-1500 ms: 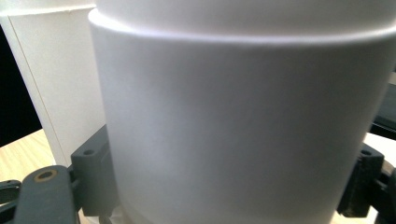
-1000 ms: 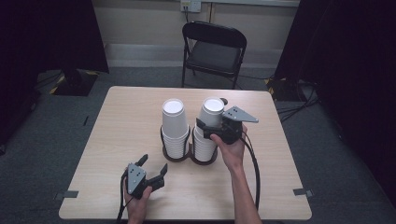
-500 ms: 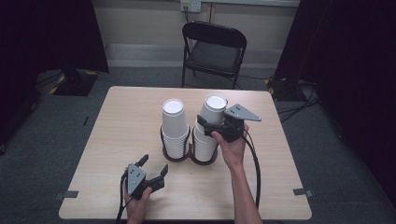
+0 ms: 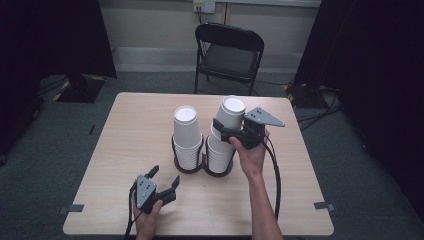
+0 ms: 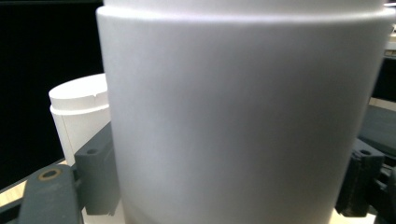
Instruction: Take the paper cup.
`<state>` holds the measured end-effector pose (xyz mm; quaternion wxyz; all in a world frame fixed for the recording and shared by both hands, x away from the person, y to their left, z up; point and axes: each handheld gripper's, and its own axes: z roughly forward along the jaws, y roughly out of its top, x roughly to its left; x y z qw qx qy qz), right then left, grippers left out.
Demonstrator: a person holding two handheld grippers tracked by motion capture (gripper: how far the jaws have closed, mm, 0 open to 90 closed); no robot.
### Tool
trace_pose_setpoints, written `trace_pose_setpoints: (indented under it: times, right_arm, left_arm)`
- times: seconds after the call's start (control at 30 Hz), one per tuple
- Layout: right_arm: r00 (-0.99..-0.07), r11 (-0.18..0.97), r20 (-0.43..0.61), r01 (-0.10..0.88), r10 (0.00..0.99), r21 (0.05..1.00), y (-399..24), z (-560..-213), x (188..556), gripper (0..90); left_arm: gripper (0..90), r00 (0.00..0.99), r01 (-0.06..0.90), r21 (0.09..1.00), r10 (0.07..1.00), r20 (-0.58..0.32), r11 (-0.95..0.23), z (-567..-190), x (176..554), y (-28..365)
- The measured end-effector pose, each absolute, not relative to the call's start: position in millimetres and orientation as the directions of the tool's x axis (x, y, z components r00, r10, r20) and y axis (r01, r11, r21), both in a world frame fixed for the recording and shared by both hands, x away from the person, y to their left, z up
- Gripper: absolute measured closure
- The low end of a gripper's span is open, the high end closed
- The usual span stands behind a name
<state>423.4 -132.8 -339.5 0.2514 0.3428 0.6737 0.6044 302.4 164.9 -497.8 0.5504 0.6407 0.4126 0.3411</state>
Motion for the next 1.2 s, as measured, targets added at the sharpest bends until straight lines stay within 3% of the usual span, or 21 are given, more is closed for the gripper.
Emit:
trace_pose_setpoints:
  times: [0.33, 0.97, 1.1, 1.2]
  right_arm:
    - [-0.656, -0.011, 0.12, 0.168, 0.745, 0.986, -138, -325, 428, 16.2]
    - [-0.664, -0.062, 0.14, 0.14, 0.735, 0.988, -154, -298, 425, 16.2]
    - [-0.646, -0.071, 0.147, 0.142, 0.749, 0.987, -161, -292, 420, 16.3]
    - [-0.642, -0.093, 0.17, 0.152, 0.748, 0.984, -168, -290, 418, 16.3]
  left_arm:
    - [19.9, 0.417, 0.142, 0.989, 0.909, -0.017, -0.047, -498, 301, 165]
    - [19.7, 0.442, 0.214, 0.976, 0.894, -0.071, -0.028, -497, 309, 168]
    - [24.1, 0.463, 0.253, 0.967, 0.88, -0.107, -0.016, -496, 313, 169]
    - [23.4, 0.475, 0.262, 0.963, 0.876, -0.078, -0.056, -496, 314, 166]
